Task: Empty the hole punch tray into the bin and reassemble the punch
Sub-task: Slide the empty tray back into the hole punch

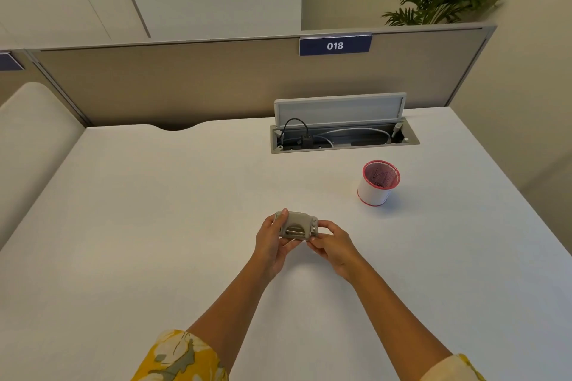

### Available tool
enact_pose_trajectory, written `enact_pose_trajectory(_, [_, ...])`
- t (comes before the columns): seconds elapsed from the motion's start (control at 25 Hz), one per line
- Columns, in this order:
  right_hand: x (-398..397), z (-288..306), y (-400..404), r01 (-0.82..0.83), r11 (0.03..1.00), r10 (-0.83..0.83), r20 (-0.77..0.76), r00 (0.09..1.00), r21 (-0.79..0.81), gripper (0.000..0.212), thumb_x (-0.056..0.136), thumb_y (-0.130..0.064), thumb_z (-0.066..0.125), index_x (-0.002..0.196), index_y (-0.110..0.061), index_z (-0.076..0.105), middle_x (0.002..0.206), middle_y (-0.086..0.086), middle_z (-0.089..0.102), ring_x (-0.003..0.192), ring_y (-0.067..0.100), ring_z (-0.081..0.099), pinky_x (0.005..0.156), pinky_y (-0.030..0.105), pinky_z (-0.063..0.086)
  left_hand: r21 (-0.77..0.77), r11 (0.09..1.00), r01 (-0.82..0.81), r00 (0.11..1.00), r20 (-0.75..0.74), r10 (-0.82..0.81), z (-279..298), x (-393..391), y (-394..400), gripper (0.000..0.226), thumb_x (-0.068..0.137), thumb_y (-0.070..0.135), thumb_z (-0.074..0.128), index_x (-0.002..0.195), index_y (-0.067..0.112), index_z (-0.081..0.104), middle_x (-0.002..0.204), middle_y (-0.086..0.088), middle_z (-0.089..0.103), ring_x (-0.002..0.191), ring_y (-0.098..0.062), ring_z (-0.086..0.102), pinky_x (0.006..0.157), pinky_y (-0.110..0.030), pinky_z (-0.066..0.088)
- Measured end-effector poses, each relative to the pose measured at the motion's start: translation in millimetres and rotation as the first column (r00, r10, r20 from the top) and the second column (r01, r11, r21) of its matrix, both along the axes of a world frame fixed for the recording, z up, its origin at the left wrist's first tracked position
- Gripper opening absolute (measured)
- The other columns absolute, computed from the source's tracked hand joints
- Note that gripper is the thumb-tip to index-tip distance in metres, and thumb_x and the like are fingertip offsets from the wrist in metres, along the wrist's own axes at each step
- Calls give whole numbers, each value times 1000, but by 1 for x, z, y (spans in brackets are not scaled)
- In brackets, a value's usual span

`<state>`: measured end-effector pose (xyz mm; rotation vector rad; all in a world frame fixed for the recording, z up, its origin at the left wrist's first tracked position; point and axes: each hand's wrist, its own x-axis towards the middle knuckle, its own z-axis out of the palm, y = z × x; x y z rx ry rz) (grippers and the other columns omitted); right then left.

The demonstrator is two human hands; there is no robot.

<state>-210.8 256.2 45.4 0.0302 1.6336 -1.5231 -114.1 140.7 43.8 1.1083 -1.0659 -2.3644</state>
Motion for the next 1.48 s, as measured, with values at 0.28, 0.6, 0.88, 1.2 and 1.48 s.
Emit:
enact_pose_trajectory(0.28, [-10, 12, 5, -184, 980, 191, 121, 974, -70, 34, 84, -1, 52, 114, -10, 64, 111, 18, 67, 99, 32, 66, 82, 37, 58, -67, 988, 142, 979, 155, -130, 2, 6, -7, 43, 81, 46, 76, 108, 13, 72, 96, -7, 76, 93, -27, 73, 77, -37, 61])
enact_pose_trajectory(0.6, [3, -2, -11, -301, 943, 310, -41, 950, 140, 20, 88, -8, 58, 97, -13, 75, 101, 12, 75, 89, 20, 70, 71, 27, 56, -175, 935, 307, 931, 257, -258, 1, 14, -14, 44, 79, 38, 81, 110, 10, 69, 104, -10, 73, 97, -26, 69, 86, -42, 60])
enact_pose_trajectory(0.88, [10, -9, -37, -169, 969, 160, 59, 985, 182, 31, 86, 5, 51, 105, -7, 73, 99, 16, 71, 82, 21, 66, 62, 26, 54, -145, 974, 173, 963, 233, -136, -6, 19, -23, 62, 74, 23, 87, 125, 12, 54, 120, -13, 69, 109, -30, 70, 89, -46, 59])
enact_pose_trajectory(1.2, [22, -16, -64, -16, 997, 6, 139, 990, 70, 36, 87, 9, 53, 119, -5, 61, 111, 20, 69, 85, 24, 67, 66, 28, 55, -168, 984, 65, 983, 183, -34, -16, 27, -36, 55, 81, 9, 79, 129, 13, 54, 114, -15, 72, 104, -34, 71, 88, -44, 57])
enact_pose_trajectory(1.48, [19, -2, -104, -125, 992, 117, 185, 976, 31, 43, 98, -40, 47, 110, -4, 65, 97, 13, 72, 87, 23, 70, 72, 32, 57, -91, 996, 17, 989, 150, -3, -17, 41, -78, 44, 88, 4, 71, 130, 10, 58, 112, -21, 74, 91, -30, 72, 83, -40, 56])
